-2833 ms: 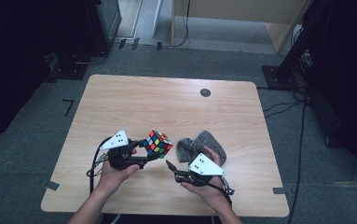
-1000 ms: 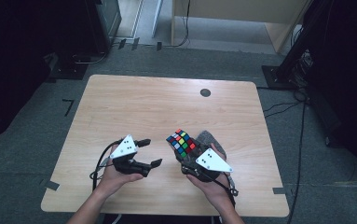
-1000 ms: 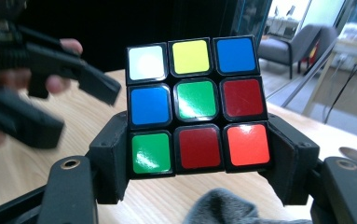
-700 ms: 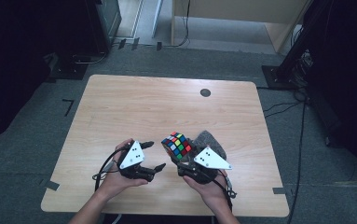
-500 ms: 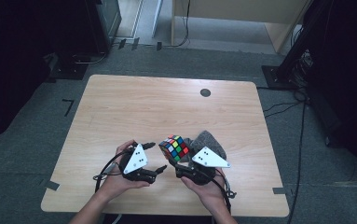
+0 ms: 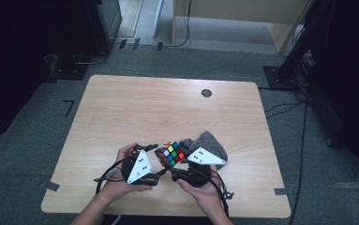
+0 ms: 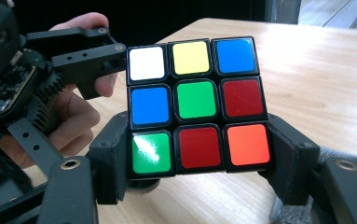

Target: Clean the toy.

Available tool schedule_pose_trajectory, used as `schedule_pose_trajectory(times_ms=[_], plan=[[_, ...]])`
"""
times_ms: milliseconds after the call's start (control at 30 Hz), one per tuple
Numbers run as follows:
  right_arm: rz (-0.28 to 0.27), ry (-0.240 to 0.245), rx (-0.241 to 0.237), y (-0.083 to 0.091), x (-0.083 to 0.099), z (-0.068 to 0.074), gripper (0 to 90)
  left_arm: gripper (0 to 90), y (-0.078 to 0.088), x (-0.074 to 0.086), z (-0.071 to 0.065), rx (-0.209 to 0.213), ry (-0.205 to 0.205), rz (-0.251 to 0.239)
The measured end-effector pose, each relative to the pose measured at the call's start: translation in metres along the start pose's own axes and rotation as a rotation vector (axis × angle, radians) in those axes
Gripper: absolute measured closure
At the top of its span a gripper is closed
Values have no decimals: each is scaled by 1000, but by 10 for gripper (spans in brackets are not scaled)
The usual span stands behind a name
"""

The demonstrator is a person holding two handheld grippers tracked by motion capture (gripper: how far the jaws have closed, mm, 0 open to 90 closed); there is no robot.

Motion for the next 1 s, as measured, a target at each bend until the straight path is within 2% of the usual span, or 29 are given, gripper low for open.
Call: schedule_pose_trajectory(times_ms=[267,433,567,733,867,1000], plan=[[27,-112,-24,0,1,-2,341,304,-1,0,-5,-25,-54,2],[32,-127,-28,0,1,-2,341,308,-2,0,-5,-28,-55,0],[31,-140,-35,0,1,-1,340,257,-3,1,-4,-26,-36,8],[25,-157,-49,0,1,0,340,309,-1,-1,-5,-24,-49,-9],[26,-178,-60,1,0,-1,341,309,-1,-1,-5,-22,-33,-13],[31,-200,-63,1,0,-2,340,311,-1,-1,-5,-30,-47,-16]])
Point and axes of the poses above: each handheld gripper's, and its own axes: y roughly backward along the jaws, x roughly out of its underside, z roughly to its left, the point moved 5 cm from there along -y, roughly forward along the jaws, and after that the axes turned 8 degrees about -y, right-handed, at the moved point
